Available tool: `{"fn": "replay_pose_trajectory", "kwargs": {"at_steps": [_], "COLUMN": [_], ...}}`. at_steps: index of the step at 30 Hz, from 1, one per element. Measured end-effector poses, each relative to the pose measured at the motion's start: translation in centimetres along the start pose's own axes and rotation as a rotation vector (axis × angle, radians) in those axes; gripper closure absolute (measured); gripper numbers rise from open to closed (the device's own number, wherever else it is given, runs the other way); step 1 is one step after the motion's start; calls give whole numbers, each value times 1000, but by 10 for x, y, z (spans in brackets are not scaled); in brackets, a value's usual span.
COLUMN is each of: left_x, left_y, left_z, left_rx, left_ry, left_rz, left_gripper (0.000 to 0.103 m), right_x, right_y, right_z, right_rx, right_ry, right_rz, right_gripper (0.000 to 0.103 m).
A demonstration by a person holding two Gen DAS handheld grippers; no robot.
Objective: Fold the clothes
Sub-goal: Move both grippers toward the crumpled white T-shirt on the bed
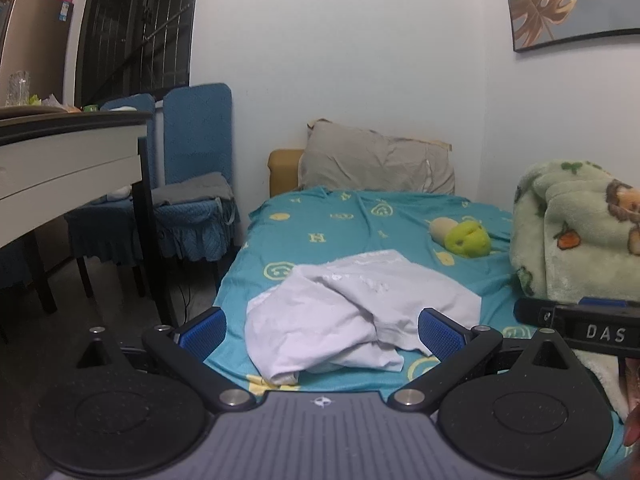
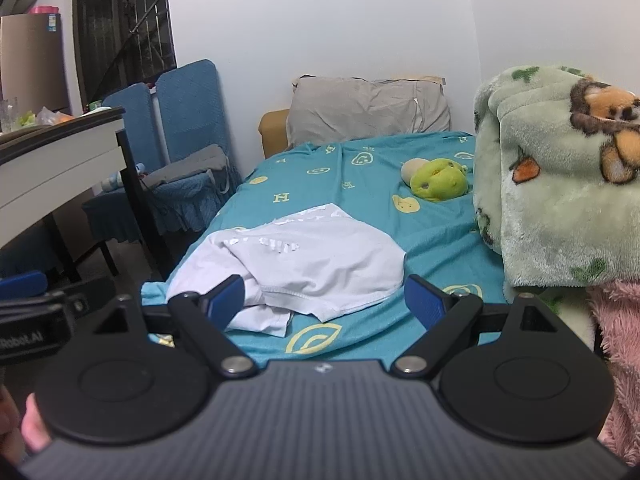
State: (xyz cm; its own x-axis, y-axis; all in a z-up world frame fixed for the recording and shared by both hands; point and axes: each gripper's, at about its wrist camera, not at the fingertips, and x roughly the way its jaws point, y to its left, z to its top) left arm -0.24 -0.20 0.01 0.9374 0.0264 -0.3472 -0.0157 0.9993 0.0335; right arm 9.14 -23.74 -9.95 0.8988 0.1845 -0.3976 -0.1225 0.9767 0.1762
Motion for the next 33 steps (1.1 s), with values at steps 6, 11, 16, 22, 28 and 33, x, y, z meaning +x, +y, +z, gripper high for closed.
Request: {"fn": "replay_pose_trajectory", "kwargs": {"at_steps": [6,11,16,22,28,33], "left_x": [5,7,12,17,16,18], "left_y": [-9,3,6,-3,2,3], "left_z": [-2,0,-5,-11,-9,-8], "left_rx": [-7,-50,-108,-68,-87,-81], "left_ry": [66,58,88,96,96,105], "left_rz": [-4,-1,-14,-1,4,1], "left_gripper": [0,0,0,0,0,0], "right_x": [-3,-7,-6,-5,-4,-2], "right_y": [-1,3,2,-1,-6,-20], "right_z": [1,1,1,2,2,3], "right_rx": [-24,-44,-41,-34,10,91], "right_ry": [-27,-47,-43,-38,-34,-29], "right_rz": [-11,-19,-13,-6,-7,-3], "right_gripper": [15,15,15,15,15,15]}}
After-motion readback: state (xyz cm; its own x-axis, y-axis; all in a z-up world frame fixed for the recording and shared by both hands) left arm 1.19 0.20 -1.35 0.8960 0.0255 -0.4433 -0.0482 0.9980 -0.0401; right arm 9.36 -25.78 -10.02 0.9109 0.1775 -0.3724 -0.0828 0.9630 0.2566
